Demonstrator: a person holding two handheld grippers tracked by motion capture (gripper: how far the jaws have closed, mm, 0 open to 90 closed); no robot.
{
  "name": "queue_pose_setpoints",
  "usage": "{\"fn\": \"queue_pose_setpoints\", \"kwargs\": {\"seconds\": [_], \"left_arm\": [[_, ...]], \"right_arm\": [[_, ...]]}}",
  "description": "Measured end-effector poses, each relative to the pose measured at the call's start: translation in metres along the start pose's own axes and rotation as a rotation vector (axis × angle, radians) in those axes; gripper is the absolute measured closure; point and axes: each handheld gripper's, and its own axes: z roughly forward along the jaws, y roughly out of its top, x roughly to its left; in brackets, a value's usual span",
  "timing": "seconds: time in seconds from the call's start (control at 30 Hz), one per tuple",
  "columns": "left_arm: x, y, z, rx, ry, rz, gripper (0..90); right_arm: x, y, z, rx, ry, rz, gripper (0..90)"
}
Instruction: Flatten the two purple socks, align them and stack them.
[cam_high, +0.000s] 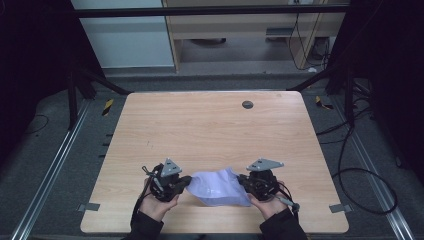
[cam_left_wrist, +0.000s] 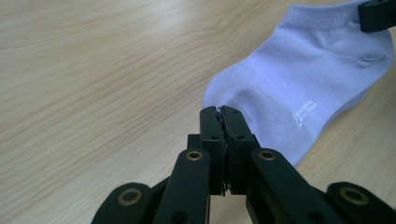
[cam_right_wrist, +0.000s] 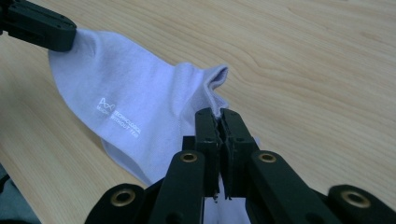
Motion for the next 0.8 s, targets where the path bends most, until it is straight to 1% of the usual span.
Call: {"fn": "queue_pose_setpoints", "kwargs": {"seconds": [0.13, 0.23, 0.27, 0.3, 0.33, 0.4, 0.5, 0.57, 0.63, 0.8], "left_arm": [[-0.009, 0.001, 0.011, 0.025, -0.015, 0.023, 87.9], [-0.013, -0.001, 0.019, 0.044, -0.021, 0.027, 87.9], [-0.013, -0.002, 0.021, 0.051, -0.019, 0.034, 87.9], [-0.014, -0.003, 0.024, 0.058, -0.018, 0.030, 87.9], [-0.014, -0.004, 0.026, 0.063, -0.018, 0.033, 87.9], [-0.013, -0.005, 0.030, 0.072, -0.016, 0.026, 87.9], [-0.010, -0.007, 0.033, 0.078, -0.015, 0.023, 87.9], [-0.010, -0.008, 0.035, 0.082, -0.017, 0.021, 87.9], [-0.011, -0.009, 0.037, 0.087, -0.021, 0.017, 87.9], [-0.013, -0.010, 0.040, 0.096, -0.028, 0.020, 87.8]], "right_arm": [[-0.006, -0.011, -0.006, -0.005, -0.004, 0.019, 87.2], [-0.011, -0.018, -0.005, 0.002, -0.007, 0.038, 87.2], [-0.012, -0.020, -0.004, 0.007, -0.009, 0.039, 87.2], [-0.013, -0.021, -0.003, 0.008, -0.011, 0.036, 87.2], [-0.014, -0.022, -0.003, 0.012, -0.011, 0.045, 87.2], [-0.015, -0.023, -0.001, 0.013, -0.014, 0.042, 87.2], [-0.017, -0.025, 0.002, 0.024, -0.017, 0.049, 87.2], [-0.019, -0.027, 0.003, 0.030, -0.017, 0.045, 87.2], [-0.020, -0.028, 0.005, 0.038, -0.018, 0.056, 87.1], [-0.021, -0.029, 0.004, 0.043, -0.019, 0.051, 87.1]]}}
